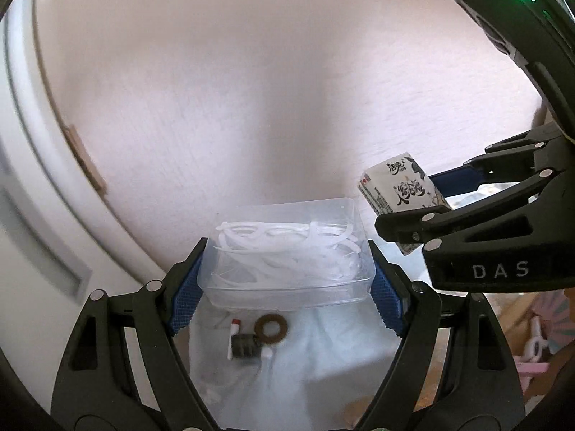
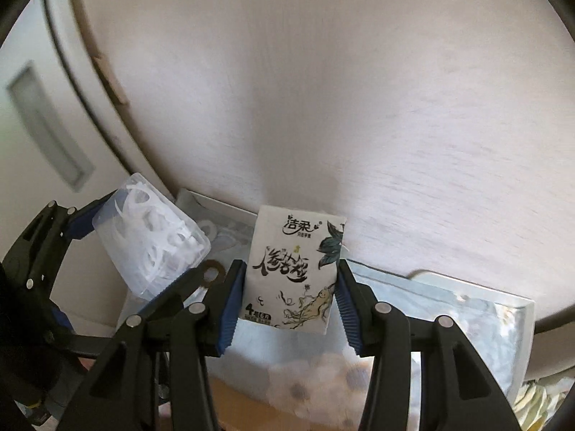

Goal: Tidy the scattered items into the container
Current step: 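Lift the plastic box and tissue pack and carry both over the cardboard box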

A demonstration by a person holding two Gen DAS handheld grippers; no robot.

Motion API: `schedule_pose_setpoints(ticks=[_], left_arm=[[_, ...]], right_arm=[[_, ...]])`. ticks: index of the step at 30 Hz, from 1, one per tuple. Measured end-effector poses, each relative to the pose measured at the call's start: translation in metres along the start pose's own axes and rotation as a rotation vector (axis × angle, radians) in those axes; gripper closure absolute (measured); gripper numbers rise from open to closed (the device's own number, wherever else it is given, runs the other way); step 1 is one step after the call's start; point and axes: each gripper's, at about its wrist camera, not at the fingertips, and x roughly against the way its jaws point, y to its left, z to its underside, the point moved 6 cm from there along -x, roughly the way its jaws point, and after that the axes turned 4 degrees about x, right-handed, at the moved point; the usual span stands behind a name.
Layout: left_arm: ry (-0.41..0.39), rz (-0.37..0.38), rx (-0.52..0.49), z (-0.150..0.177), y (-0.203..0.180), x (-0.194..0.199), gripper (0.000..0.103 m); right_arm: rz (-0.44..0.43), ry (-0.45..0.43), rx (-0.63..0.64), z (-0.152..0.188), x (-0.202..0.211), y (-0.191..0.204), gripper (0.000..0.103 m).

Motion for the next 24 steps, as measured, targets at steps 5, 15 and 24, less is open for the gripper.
schedule_pose_setpoints(ticks=[5,15,24], left_arm=[[-0.024,-0.014,0.007,-0.006,0.003,0.039,0.023],[-0.035,-0.065,0.039,0.031,-0.055,0.127,0.023],[-0.004,-0.07,0.082,0.051,-0.085,0.164,0.023]], right_arm=[[-0.002,-0.036,-0.006,0.033,0.057,-0.008,0.058],[-0.029,-0.07,-0.009,0.091,0.112,-0.011,0.058],[-0.036,-0.089,0.013,0.142,0.075,0.031,0.058]])
